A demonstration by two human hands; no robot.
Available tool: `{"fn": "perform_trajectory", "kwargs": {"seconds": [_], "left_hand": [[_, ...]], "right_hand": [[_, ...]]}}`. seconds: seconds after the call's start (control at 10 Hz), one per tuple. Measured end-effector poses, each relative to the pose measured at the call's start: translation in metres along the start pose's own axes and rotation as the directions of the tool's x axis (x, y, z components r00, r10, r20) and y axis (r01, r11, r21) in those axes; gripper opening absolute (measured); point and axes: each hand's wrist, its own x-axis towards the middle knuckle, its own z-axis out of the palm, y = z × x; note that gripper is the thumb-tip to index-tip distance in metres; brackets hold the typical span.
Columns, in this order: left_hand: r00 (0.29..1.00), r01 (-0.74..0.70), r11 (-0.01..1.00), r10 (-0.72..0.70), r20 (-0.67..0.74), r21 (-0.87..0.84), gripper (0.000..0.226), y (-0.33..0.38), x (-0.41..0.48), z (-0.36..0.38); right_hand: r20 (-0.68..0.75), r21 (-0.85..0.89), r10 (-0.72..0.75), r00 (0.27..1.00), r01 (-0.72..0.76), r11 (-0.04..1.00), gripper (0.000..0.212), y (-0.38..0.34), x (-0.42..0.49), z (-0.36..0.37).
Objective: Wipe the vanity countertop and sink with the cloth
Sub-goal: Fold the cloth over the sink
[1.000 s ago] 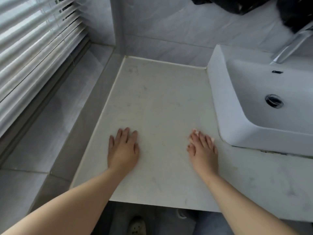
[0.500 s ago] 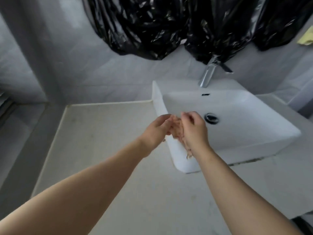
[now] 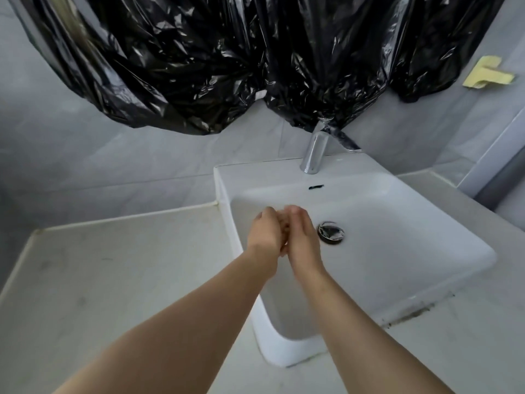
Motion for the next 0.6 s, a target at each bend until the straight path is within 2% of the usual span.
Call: {"fn": "perform_trajectory", "kwargs": {"seconds": [0.1,0.2,0.3,0.6], "left_hand": [[0.999,0.034,0.997,-0.033,-0.014,0.062,0.032,-0.011,0.018,0.009],[0.996,0.074,0.997,-0.074,0.054,-0.003,0.028,-0.019,0.026,0.016],[0.987,0.147,0.986,-0.142,0.075,-0.075,0.017,-0.027,0.028,0.024],[0.979,0.178,0.982,-0.171,0.107,-0.057,0.023,-0.052,0.039,0.027]], "right_hand": [[-0.009,-0.105,-0.045,0.999,0.044,0.993,0.025,0.005,0.008,-0.004],[-0.024,-0.153,-0.040,0.999,0.036,0.988,0.031,0.009,0.012,-0.010],[-0.039,-0.226,0.026,0.999,-0.034,0.974,0.034,0.015,0.017,-0.018],[-0.099,-0.357,0.081,0.992,-0.111,0.928,0.033,0.028,0.023,-0.023]]}}
